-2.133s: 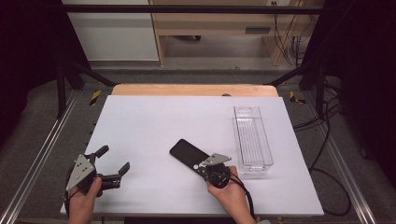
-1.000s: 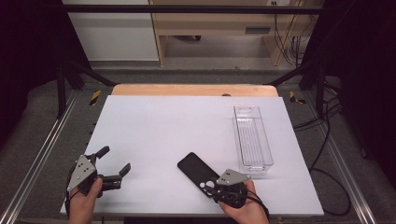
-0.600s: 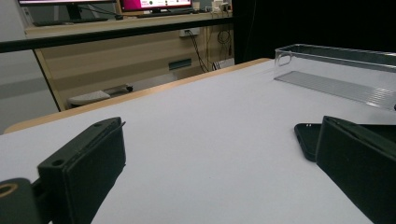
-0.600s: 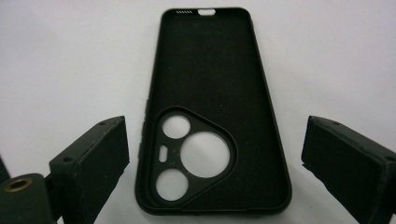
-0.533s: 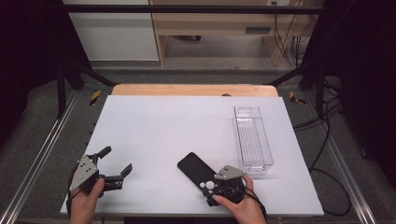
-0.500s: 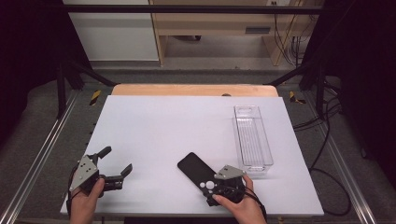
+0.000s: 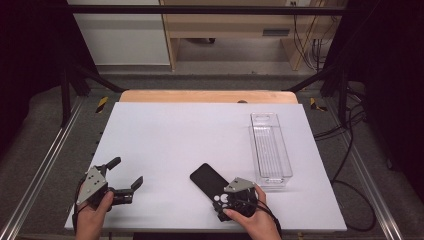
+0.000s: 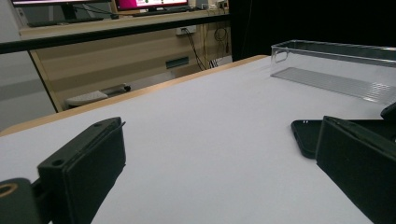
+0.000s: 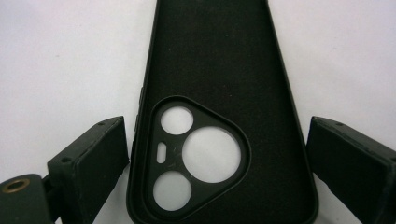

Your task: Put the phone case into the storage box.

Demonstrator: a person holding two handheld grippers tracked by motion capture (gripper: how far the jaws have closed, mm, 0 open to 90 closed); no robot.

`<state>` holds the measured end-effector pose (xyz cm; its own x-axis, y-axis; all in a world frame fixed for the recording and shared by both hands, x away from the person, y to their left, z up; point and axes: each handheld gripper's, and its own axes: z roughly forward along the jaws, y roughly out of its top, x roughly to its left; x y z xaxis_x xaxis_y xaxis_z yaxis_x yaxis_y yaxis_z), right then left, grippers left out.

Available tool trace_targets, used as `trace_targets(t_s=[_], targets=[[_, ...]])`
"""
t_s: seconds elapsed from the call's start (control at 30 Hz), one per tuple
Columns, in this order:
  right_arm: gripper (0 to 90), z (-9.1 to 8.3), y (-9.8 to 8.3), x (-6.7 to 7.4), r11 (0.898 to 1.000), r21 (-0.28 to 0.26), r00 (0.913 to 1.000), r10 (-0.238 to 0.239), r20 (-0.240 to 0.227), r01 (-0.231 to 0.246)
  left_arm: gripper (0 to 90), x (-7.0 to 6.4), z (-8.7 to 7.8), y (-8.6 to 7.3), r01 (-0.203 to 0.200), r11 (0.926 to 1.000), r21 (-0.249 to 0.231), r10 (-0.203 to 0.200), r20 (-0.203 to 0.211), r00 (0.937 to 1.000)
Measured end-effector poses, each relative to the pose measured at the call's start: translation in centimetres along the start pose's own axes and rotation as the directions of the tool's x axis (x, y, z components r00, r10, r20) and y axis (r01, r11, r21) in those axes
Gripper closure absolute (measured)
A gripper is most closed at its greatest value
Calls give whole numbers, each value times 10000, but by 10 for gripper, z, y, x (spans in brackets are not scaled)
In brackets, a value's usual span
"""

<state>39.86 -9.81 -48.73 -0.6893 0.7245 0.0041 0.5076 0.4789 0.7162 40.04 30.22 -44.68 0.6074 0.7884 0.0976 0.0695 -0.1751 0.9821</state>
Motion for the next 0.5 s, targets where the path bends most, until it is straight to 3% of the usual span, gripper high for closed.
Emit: trace_targets(t_s=[0.5], targets=[[91, 2, 0, 1, 9999, 139, 10000, -1, 78, 0, 17, -2, 1, 0, -115, 9999, 64, 115, 84, 9999]])
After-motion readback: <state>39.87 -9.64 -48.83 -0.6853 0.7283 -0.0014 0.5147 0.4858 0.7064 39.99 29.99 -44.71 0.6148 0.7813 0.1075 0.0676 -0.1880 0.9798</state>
